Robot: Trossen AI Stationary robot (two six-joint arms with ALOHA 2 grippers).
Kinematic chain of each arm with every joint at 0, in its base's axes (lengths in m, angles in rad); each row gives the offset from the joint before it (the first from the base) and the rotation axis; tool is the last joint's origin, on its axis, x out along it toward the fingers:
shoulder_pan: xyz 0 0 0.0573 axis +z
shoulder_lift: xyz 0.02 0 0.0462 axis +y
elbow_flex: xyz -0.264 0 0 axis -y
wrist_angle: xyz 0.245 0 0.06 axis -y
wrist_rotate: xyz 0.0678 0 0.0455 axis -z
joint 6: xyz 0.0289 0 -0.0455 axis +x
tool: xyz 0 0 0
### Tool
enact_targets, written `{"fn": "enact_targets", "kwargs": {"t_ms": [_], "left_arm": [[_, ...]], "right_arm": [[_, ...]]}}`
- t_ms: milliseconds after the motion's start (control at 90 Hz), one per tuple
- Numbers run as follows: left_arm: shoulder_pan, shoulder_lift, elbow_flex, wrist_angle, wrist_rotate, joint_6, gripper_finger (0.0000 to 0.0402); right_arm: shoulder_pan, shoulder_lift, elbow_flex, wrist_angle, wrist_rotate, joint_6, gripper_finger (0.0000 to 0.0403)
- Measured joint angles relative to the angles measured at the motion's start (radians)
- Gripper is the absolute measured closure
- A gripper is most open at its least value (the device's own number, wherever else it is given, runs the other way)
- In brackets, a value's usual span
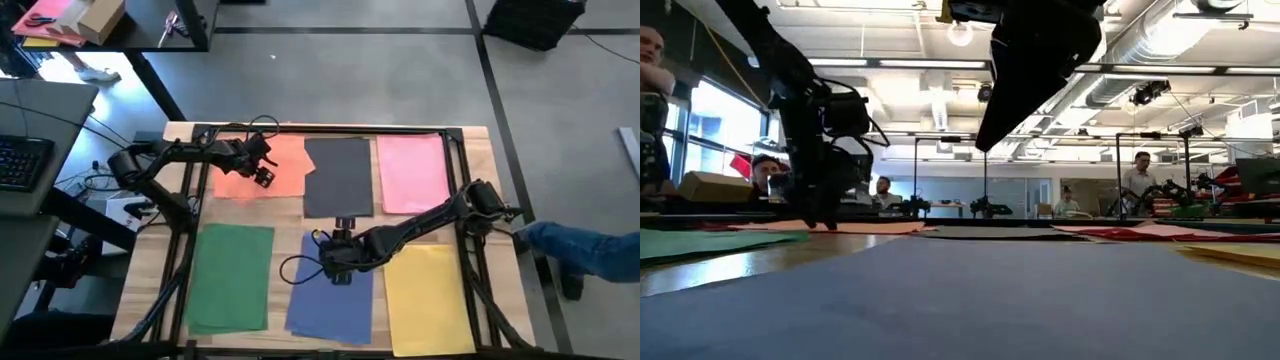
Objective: Organize paper
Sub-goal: Adjust the orange papers on the top left of the table
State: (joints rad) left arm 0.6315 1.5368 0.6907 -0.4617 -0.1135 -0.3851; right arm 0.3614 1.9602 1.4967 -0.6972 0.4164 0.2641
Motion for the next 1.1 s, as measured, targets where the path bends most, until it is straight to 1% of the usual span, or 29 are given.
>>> {"fn": "enact_targets", "kwargs": {"t_ms": [100, 211, 267, 389, 478, 600, 722, 822, 933, 1056, 1100], "left_arm": [[-0.005, -0.026, 0.021, -0.058, 0.083, -0.044, 0.0155], [-0.008, -0.074, 0.055, -0.059, 0.067, -0.003, 0.0156], [-0.002, -0.097, 0.067, -0.070, 0.025, 0.033, 0.0156], [0.039, -0.124, 0.085, -0.058, -0.130, 0.116, 0.0156], [0.121, -0.108, 0.075, -0.060, -0.167, 0.164, 0.0156], [0.235, -0.056, 0.070, -0.069, -0.142, 0.178, 0.0156], [0.295, 0.000, 0.069, -0.125, -0.081, 0.157, 0.0156], [0.307, 0.030, 0.073, -0.180, -0.071, 0.130, 0.0156], [0.307, 0.042, 0.075, -0.291, -0.062, 0.098, 0.0156], [0.301, 0.034, 0.073, -0.412, 0.037, 0.083, 0.0156], [0.293, 0.026, 0.070, -0.442, 0.055, 0.083, 0.0156]], "right_arm": [[0.000, 0.000, 0.000, 0.001, 0.000, 0.007, 0.0227], [0.005, 0.000, 0.000, 0.001, 0.000, 0.008, 0.0227], [0.007, 0.000, 0.000, 0.001, 0.000, 0.008, 0.0227], [0.013, 0.000, 0.000, 0.001, 0.000, 0.008, 0.0227], [0.013, 0.000, 0.000, 0.004, 0.000, 0.008, 0.0227], [0.013, 0.000, 0.000, 0.011, 0.003, 0.008, 0.0227], [0.013, 0.000, 0.000, 0.011, 0.003, 0.006, 0.0227], [0.014, 0.000, 0.000, 0.011, 0.003, 0.007, 0.0227], [0.024, 0.000, 0.000, 0.010, 0.002, 0.018, 0.0227], [0.038, 0.000, 0.000, 0.010, 0.002, 0.023, 0.0227], [0.044, 0.000, 0.000, 0.010, 0.003, 0.023, 0.0227]]}}
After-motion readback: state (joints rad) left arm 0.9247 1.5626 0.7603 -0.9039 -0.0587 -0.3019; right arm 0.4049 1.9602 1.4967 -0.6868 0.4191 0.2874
